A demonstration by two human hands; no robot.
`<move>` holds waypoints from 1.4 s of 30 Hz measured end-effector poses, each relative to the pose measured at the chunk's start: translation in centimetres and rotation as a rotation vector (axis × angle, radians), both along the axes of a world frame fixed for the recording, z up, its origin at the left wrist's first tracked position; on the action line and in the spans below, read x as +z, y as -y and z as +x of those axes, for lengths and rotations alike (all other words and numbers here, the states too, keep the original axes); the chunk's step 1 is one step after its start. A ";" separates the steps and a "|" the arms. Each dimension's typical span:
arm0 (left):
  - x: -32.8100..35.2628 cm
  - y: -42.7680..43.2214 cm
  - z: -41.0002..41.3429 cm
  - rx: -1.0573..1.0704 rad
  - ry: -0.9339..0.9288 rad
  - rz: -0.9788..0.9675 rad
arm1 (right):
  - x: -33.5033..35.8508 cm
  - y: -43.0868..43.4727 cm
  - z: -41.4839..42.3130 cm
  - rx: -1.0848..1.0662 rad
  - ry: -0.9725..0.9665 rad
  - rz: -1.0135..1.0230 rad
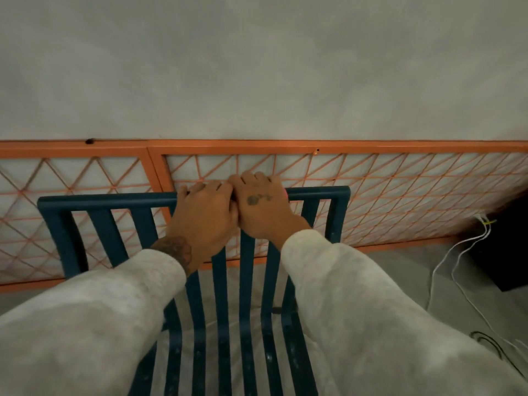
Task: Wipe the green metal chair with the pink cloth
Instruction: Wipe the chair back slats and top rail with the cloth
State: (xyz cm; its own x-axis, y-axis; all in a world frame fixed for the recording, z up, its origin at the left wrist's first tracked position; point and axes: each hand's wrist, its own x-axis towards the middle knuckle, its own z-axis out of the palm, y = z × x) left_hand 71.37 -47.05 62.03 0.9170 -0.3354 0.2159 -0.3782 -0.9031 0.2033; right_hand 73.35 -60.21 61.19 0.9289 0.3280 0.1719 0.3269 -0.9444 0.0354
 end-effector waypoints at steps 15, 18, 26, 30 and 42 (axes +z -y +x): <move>1.1 3.3 -1.2 -0.112 0.030 0.113 | 0.4 14.4 -1.8 -0.431 -0.183 0.868; 0.7 7.6 -2.0 -0.243 0.018 0.139 | 0.0 14.9 -2.3 -0.493 -0.229 1.079; -0.7 11.9 -1.5 -0.187 0.017 0.061 | -3.9 18.2 -5.6 -0.375 -0.344 1.230; -0.9 12.2 -1.6 -0.155 0.027 0.030 | -10.0 17.0 -9.1 -0.563 -0.377 1.235; -1.1 12.2 -1.8 -0.145 0.056 0.040 | -6.7 14.6 -6.0 -0.549 -0.023 1.191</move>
State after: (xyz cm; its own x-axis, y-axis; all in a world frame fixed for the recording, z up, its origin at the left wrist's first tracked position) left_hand 69.61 -59.24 60.97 0.8453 -0.4726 0.2490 -0.5148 -0.8453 0.1430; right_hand 67.37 -74.84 54.49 0.8986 -0.4325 0.0740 -0.1185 -0.4017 -0.9081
